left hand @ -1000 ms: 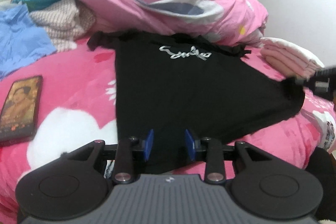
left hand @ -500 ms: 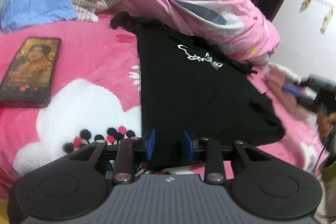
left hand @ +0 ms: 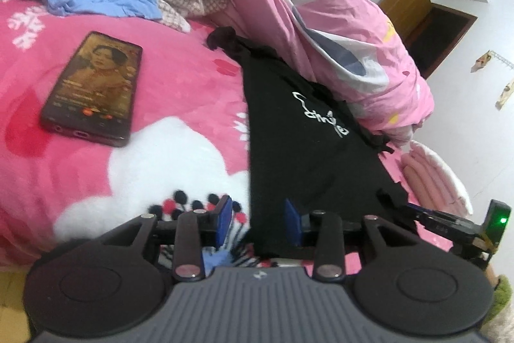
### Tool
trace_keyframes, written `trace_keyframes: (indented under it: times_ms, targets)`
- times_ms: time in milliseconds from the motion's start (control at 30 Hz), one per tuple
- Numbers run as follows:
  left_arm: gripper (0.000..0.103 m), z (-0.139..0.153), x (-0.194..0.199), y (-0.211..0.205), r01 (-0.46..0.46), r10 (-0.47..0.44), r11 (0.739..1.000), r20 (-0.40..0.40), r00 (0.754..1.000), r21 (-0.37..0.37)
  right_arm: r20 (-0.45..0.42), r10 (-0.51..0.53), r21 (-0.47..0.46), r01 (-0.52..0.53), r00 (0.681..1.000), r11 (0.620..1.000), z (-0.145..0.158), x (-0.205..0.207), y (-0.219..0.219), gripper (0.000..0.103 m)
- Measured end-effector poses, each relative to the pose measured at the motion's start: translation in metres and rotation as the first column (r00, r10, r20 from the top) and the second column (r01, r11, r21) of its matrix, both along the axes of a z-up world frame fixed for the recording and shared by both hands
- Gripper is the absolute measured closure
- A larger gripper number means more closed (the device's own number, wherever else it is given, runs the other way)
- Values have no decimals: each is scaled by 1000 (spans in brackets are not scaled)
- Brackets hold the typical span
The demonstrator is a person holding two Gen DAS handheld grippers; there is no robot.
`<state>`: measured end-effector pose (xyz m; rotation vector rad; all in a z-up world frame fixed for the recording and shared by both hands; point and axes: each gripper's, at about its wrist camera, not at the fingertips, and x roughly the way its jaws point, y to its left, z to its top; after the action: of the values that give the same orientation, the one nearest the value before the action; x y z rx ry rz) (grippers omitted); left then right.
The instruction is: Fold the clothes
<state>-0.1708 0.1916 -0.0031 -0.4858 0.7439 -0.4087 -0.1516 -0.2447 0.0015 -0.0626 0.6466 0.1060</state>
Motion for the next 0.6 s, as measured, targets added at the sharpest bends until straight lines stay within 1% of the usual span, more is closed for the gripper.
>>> trace_keyframes:
  times_ms: [67, 100, 133, 167, 200, 233, 300, 367, 433, 467, 533, 600]
  targets:
    - [67, 3, -1, 3, -15, 15, 1000, 8, 1000, 14, 2, -16, -3, 16, 1000, 1000, -2, 1, -2, 78]
    - [67, 5, -2, 5, -24, 24, 1000, 13, 1000, 20, 1, -25, -9, 25, 1000, 1000, -4, 2, -3, 81]
    - [67, 7, -3, 6, -30, 30, 999, 18, 999, 22, 7, -37, 3, 37, 999, 999, -4, 1, -5, 85]
    - [66, 9, -4, 7, -33, 33, 999, 23, 999, 22, 13, -49, 17, 49, 999, 999, -4, 1, -7, 95]
    - [66, 11, -5, 7, -35, 35, 999, 27, 999, 22, 18, -61, 31, 60, 998, 998, -4, 0, -9, 98]
    - [66, 12, -5, 6, -32, 31, 999, 31, 999, 26, 24, -73, 45, 72, 997, 996, -3, 0, -11, 99]
    - [66, 13, -6, 0, -12, 11, 999, 35, 999, 37, 64, -120, 142, 110, 991, 984, 4, -12, -22, 100]
    - [66, 11, -6, -7, 15, -16, 999, 24, 1000, 41, 100, -203, 277, 169, 974, 946, 11, -30, -38, 100]
    - [66, 8, -5, -14, 41, -41, 998, 10, 999, 46, 106, -301, 426, 230, 948, 875, 11, -55, -60, 101]
    - [66, 6, -4, -17, 49, -49, 998, 3, 999, 49, 94, -352, 502, 261, 931, 825, 6, -69, -71, 101]
    - [66, 3, -4, -20, 56, -56, 997, -8, 998, 48, 52, -437, 633, 309, 898, 710, -7, -95, -93, 101]
    - [66, 2, -3, -20, 57, -56, 997, -17, 998, 43, -25, -506, 719, 367, 862, 590, -28, -116, -110, 101]
